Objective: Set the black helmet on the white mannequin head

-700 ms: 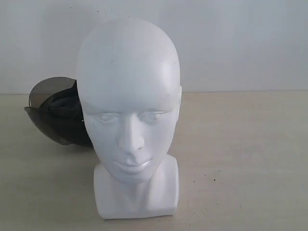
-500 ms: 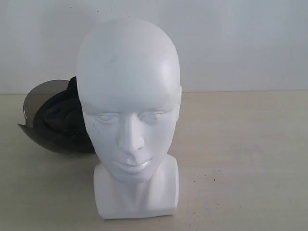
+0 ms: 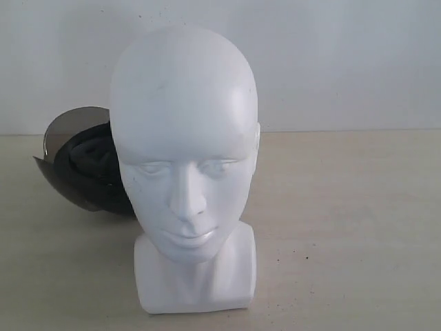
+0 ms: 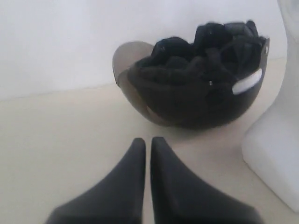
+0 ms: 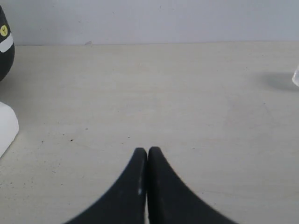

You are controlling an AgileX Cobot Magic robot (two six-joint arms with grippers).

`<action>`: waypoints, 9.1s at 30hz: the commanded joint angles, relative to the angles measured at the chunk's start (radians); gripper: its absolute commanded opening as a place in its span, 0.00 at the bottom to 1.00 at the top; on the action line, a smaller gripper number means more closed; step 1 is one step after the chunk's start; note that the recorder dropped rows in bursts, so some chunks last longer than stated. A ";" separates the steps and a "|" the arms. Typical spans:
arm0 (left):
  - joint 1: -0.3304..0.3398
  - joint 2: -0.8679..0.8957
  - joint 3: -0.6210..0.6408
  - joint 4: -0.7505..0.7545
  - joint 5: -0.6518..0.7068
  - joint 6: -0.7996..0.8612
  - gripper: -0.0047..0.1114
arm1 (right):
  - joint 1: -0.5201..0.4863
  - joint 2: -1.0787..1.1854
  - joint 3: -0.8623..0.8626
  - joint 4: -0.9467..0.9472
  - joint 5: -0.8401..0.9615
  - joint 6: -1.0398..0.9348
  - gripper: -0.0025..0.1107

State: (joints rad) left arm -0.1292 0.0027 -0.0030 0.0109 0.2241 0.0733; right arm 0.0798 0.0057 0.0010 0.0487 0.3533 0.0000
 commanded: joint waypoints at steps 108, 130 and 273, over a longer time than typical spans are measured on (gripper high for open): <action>0.075 1.541 -1.238 0.017 0.474 0.273 0.08 | -0.007 -0.006 -0.001 -0.006 -0.012 0.000 0.02; 0.075 1.759 -1.238 0.105 0.134 0.350 0.08 | -0.007 -0.006 -0.001 -0.006 -0.012 0.000 0.02; 0.106 1.709 -1.506 -0.598 0.873 1.298 0.70 | -0.007 -0.006 -0.001 -0.006 -0.011 0.000 0.02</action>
State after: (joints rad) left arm -0.0204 1.7170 -1.4988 -0.5836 1.1385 1.4121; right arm 0.0798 0.0057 0.0010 0.0487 0.3533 0.0000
